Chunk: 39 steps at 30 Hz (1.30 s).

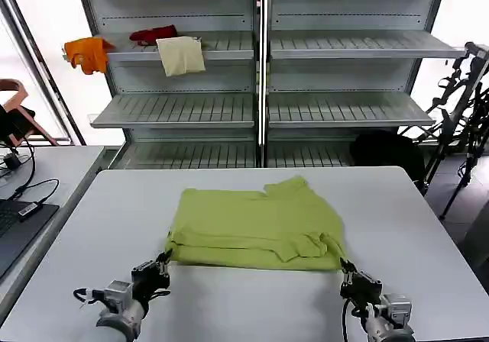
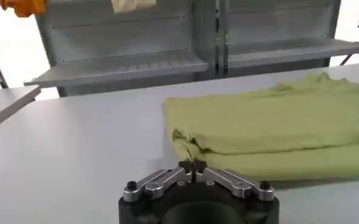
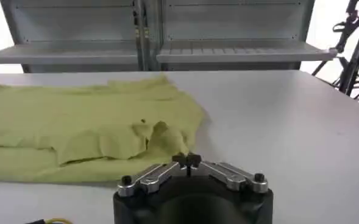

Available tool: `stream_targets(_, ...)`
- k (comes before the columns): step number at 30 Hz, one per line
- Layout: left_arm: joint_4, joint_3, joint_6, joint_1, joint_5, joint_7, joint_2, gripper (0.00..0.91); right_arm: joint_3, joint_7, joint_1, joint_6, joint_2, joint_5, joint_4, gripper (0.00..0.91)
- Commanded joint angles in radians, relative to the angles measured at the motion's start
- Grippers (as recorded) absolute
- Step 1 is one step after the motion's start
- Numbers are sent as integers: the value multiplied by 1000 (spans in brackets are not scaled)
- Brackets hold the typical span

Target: Fold and organize the clothes.

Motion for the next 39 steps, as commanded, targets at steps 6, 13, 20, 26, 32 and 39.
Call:
stream_targets(6,-151,-144,-35,337,-112,-107,-37,0,-64,61,-201,1,2,-21,141,0)
stream_targets(13,-193,-121,-8,368,-141,-180,-58,0,-104,33,-233,1,-4,-74,144,0)
stream_targets(20,-196,-107,6,366,-147,-205,-58,907,-106,38,-242,1,-3,-101,136,494)
stream_targets(26,-198,-105,4,348,-144,-221,-62,907,-99,48,-232,2,6,-97,146,907)
stream_targets(32,-211,-114,-11,330,-136,-216,-62,907,-99,52,-210,3,18,-99,159,907)
stream_targets(39,-174,-140,-29,134,-151,-88,-45,907,-88,-23,-1,-1,37,-96,136,907)
